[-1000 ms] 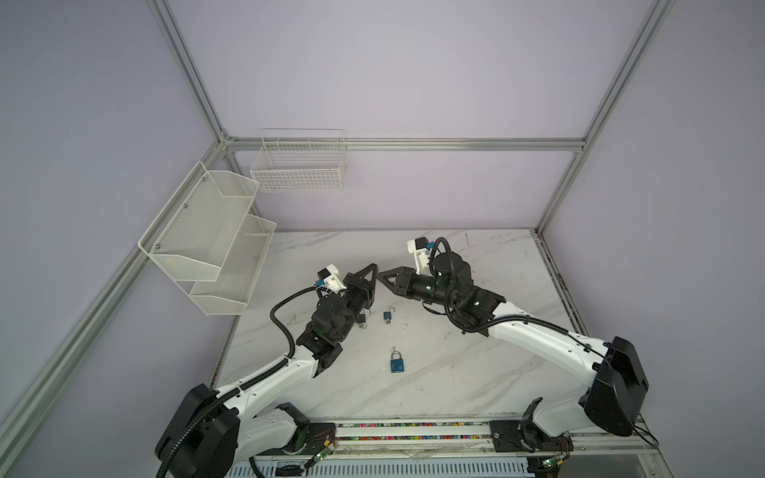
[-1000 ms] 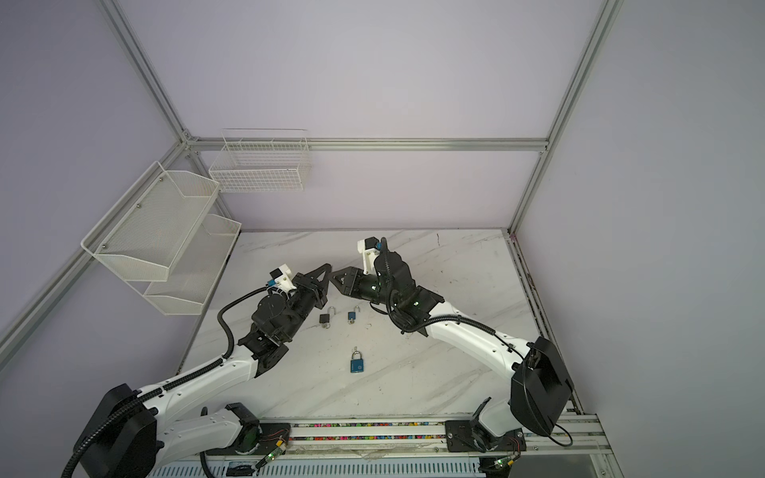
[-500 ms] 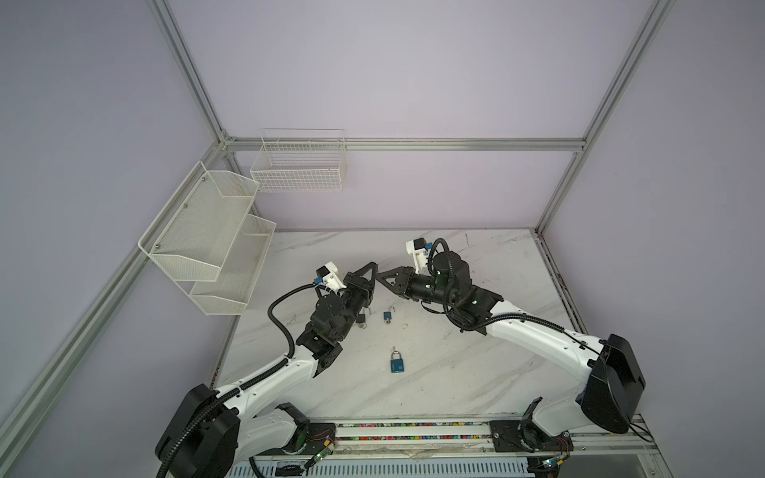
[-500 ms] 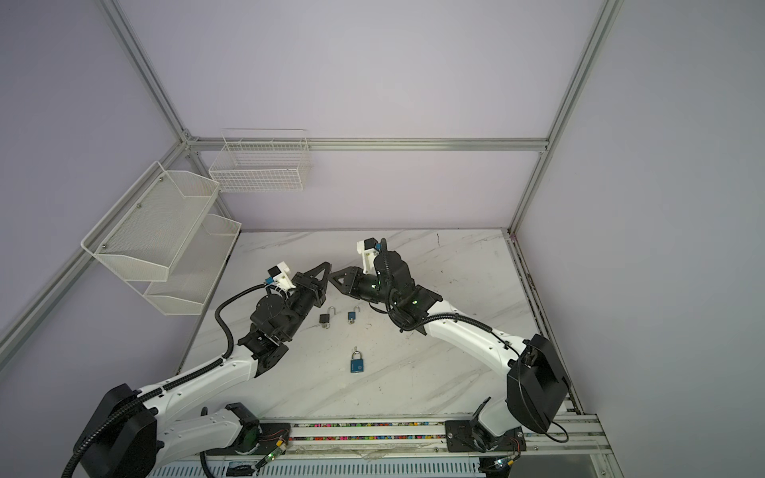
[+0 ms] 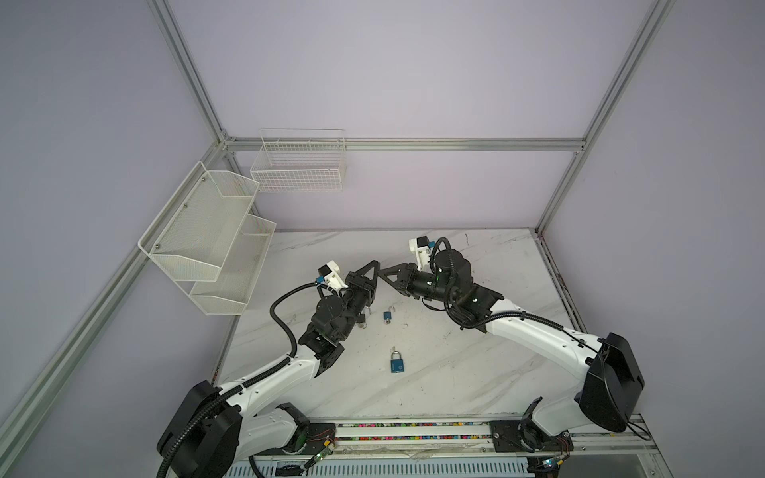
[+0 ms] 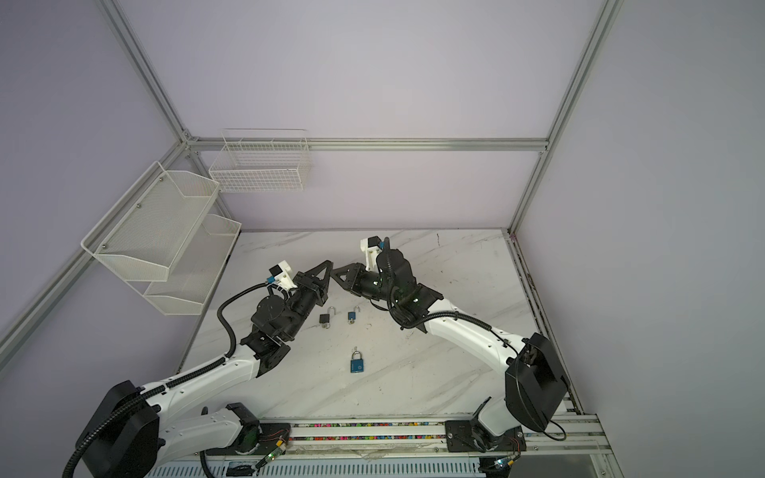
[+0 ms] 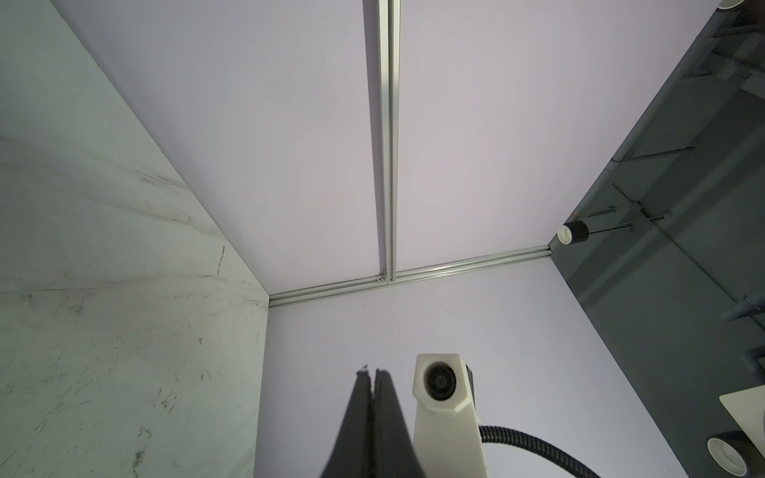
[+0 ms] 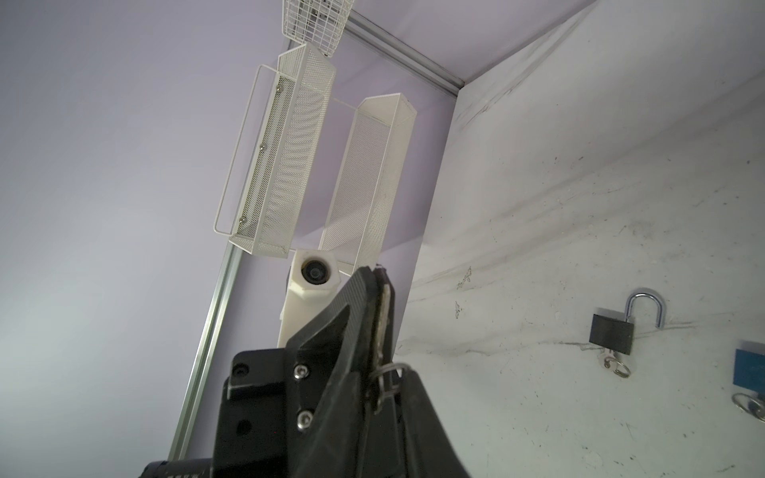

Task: Unlock with the key
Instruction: 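Draw the grippers apart with the key ring in the right gripper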

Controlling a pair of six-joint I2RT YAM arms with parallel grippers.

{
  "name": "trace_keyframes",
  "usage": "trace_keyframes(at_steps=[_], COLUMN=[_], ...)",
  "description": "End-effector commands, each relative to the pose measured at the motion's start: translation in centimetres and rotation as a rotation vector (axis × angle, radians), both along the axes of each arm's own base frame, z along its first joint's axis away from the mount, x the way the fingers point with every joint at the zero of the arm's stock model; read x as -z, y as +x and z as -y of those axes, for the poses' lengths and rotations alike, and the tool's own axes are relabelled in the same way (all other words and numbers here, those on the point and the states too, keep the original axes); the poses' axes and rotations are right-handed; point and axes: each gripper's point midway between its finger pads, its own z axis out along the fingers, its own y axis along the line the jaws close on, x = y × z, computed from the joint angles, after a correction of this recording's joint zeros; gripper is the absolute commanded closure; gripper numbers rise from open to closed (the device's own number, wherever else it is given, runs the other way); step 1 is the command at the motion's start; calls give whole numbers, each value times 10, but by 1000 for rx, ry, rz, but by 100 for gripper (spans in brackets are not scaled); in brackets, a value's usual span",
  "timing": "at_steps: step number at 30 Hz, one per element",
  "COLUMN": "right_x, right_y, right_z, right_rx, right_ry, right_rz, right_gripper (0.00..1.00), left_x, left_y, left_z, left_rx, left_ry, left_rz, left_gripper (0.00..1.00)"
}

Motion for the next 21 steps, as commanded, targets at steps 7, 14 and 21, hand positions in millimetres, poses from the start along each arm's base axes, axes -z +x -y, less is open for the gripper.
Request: trace_keyframes(at_steps=[7,14,21], right_x=[-23,-28,-32], right_y=[1,-1,-2], right_z=[-8,-7,-2], right_rx=[-29,-36,-29], right_ry=[100,125,146], right_rz=[1,-9,-17], right_gripper=[90,100,100], left_x=[-61,-61,-62], left_y=[-7,-7,-8], left_z=[13,17,12], left_rx=[19,14,-4], left_ry=[-39,-36,-41], left_rz=[151,160,160], left_gripper=[100,100,100])
